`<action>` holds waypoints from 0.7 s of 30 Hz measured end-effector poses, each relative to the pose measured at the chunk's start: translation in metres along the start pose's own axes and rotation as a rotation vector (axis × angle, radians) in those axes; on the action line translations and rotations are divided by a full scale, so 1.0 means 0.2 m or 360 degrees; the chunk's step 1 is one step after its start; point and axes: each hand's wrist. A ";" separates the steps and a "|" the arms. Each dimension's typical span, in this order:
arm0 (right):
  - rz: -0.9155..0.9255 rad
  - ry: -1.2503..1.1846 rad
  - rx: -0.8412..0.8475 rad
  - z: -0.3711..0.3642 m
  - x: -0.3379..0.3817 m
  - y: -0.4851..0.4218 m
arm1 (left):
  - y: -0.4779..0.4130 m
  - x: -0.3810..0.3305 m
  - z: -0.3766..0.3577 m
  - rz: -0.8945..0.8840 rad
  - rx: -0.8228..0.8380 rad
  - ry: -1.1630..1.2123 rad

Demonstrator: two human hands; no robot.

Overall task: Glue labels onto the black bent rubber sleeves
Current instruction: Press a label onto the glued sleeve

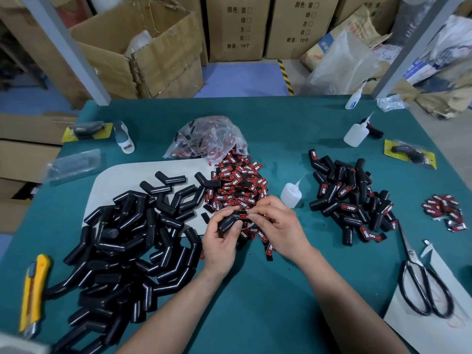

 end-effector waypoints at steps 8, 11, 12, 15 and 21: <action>0.0047 0.0034 -0.0012 0.00 0.00 0.00 | 0.00 0.00 0.01 0.0002 -0.0003 -0.0028; 0.0049 0.0047 -0.0023 0.00 0.00 0.00 | 0.00 0.00 0.00 -0.0009 -0.0005 -0.0018; 0.0050 0.0050 -0.0026 0.00 0.00 0.00 | 0.00 0.00 0.00 -0.0017 -0.0006 -0.0014; 0.0060 0.0072 -0.0031 0.00 0.00 0.00 | 0.00 0.00 0.00 -0.0003 0.0004 -0.0006; 0.0093 0.0113 -0.0037 -0.01 -0.01 0.00 | 0.00 -0.01 -0.01 -0.0014 0.0017 -0.0033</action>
Point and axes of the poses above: each hand's wrist, its own y-axis away from the middle knuckle, its own z-axis out of the back of the hand, x = y × z, and after that the axes turned 5 degrees about -z, right-handed
